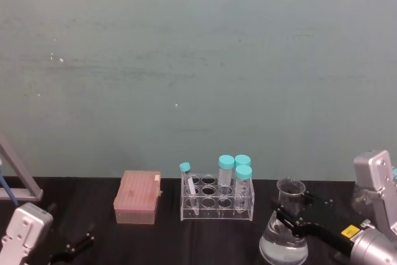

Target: Pick up the beaker with the right gripper, shake it three times, and then put it down.

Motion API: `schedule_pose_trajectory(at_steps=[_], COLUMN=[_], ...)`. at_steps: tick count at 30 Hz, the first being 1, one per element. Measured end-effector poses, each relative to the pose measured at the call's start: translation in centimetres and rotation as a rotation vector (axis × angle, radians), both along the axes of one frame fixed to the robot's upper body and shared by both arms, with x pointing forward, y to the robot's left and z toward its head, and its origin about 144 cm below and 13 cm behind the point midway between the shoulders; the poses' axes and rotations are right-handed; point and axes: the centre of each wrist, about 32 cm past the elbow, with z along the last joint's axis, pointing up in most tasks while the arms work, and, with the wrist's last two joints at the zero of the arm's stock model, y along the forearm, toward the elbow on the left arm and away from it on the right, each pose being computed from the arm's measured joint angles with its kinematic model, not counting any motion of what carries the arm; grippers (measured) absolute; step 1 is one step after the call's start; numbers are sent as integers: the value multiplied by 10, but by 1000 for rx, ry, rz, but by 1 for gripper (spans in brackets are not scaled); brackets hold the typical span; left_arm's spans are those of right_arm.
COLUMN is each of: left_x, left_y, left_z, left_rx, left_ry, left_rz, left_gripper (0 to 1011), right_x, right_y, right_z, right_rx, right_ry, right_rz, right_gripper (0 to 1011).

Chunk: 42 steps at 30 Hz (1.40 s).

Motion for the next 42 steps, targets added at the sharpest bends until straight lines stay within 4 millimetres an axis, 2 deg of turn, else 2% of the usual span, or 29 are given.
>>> schedule_pose_trajectory(at_steps=[22,42], left_x=[0,0], left_y=[0,0], left_z=[0,0], left_rx=[0,0], left_ry=[0,0], left_rz=[0,0], left_gripper=[1000,1000], right_x=[6,12], right_y=[1,-15], right_z=[-5,-26], right_rx=[-21,13], right_ry=[-4,-48], right_rz=[4,-25], right_gripper=[453,453])
